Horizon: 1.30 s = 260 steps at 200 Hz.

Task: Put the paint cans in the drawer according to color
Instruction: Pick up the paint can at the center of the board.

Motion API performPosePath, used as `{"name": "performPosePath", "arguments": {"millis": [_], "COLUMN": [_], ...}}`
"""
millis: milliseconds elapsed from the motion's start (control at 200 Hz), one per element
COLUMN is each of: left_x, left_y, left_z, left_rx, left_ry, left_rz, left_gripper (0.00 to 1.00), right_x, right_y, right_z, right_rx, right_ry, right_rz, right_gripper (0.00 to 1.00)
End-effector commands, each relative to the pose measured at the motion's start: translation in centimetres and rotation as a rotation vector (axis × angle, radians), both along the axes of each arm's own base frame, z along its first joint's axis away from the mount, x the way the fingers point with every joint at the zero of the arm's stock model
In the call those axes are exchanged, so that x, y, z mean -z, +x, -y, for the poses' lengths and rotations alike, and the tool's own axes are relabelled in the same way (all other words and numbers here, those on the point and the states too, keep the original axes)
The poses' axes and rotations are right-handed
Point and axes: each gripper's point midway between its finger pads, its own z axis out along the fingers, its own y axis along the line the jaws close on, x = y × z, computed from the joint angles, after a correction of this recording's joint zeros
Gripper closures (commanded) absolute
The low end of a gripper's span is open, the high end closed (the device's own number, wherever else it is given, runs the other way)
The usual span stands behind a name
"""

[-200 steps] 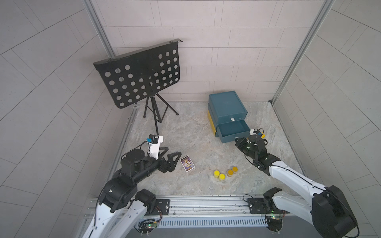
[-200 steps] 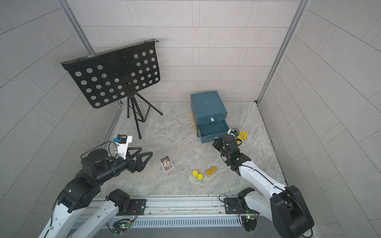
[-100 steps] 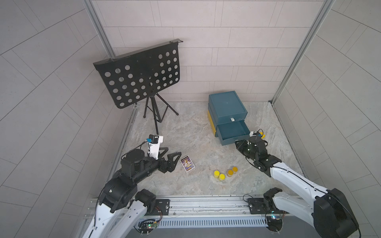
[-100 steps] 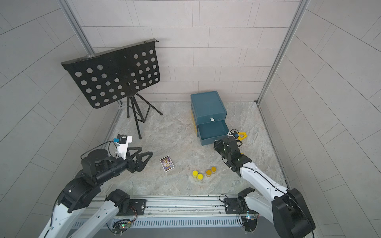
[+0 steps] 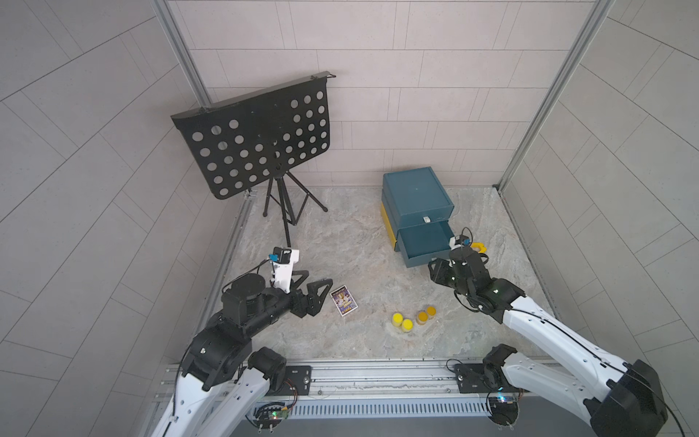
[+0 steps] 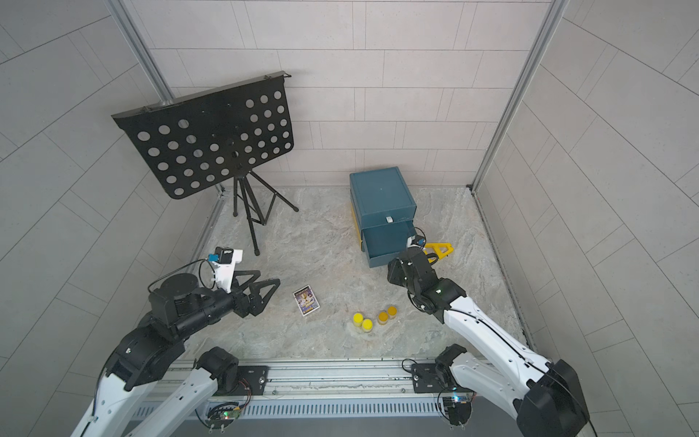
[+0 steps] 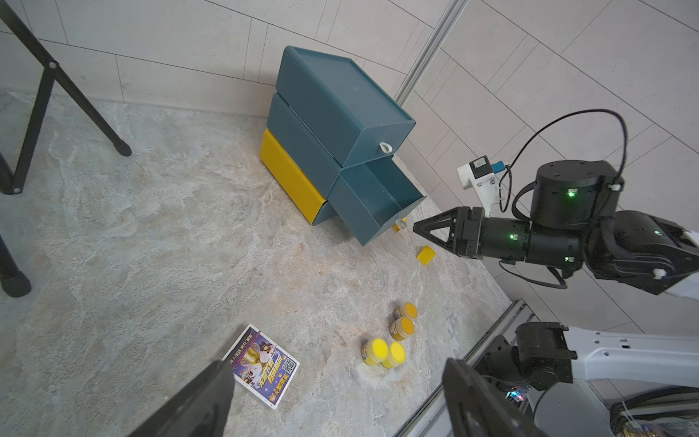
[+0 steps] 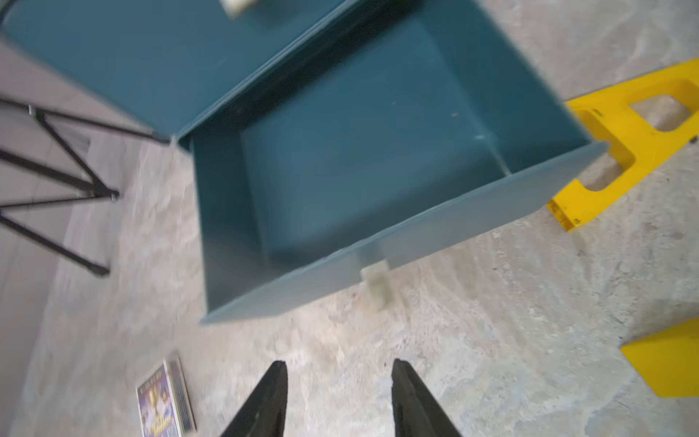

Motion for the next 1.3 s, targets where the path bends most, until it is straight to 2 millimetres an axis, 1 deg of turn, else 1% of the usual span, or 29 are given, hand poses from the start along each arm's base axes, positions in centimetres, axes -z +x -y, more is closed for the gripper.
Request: {"name": "performPosePath", "arguments": {"millis": [0,85,145,270,335,425,500,595,675,796,916,1121,1296], "left_x": [-0.5,-0.5,-0.5,-0.5,-0.5,-0.5,-0.5,-0.5,-0.5,-0.5,-0.5,-0.5,-0.4], "left_y": [0.3,0.3,0.2,0.3,0.2,0.3,0.3,0.3,0.3,0.3,0.3,0.3,0.3], "left_z": [-0.2,-0.2,-0.2,-0.2,-0.2,-0.2,-0.2,-0.3,-0.3,-0.2,-0.2,-0.2,-0.2], "left_rx": [-0.011,-0.012,-0.011,-0.011,-0.012,-0.015,-0.017,-0.018,-0.018,-0.017,-0.016,-0.017,-0.016], "left_ry": [-0.007,-0.007,-0.007,-0.007,-0.007,-0.006,-0.005,-0.005,-0.006,-0.005,-0.006,-0.005,-0.004], "left_rz": [0.027,0.027,0.028,0.027,0.027,0.027,0.026,0.028,0.028,0.027,0.027,0.027,0.025], "left_gripper": [0.06,0.06,0.06,0.06,0.06,0.06,0.06,0.06,0.06,0.06,0.06,0.06,0.06], "right_x": [1.1,1.3,1.7,3.6,4.5,5.9,7.0,8.1,8.8,9.8,10.8,12.0,12.3], "right_y": [-3.2,-4.8,-5.8,-7.2,-7.7,-8.5,-9.0,-9.3,-9.5,-9.7,-9.8,-9.4,-9.1], "right_z": [-0.1,-2.0,-3.8,-6.6,-7.6,-9.2,-10.0,-10.6,-11.1,-11.4,-11.5,-11.7,-11.7], "right_rx": [-0.149,-0.255,-0.334,-0.458,-0.509,-0.588,-0.629,-0.652,-0.666,-0.678,-0.686,-0.678,-0.666], "right_ry": [-0.273,-0.350,-0.350,-0.321,-0.361,-0.420,-0.470,-0.517,-0.523,-0.539,-0.554,-0.581,-0.587], "right_rz": [-0.047,-0.052,-0.066,-0.143,-0.171,-0.218,-0.263,-0.292,-0.313,-0.344,-0.368,-0.381,-0.379], "right_gripper": [0.52,0.53,0.52,0.48,0.46,0.46,0.47,0.47,0.46,0.44,0.44,0.54,0.60]}}
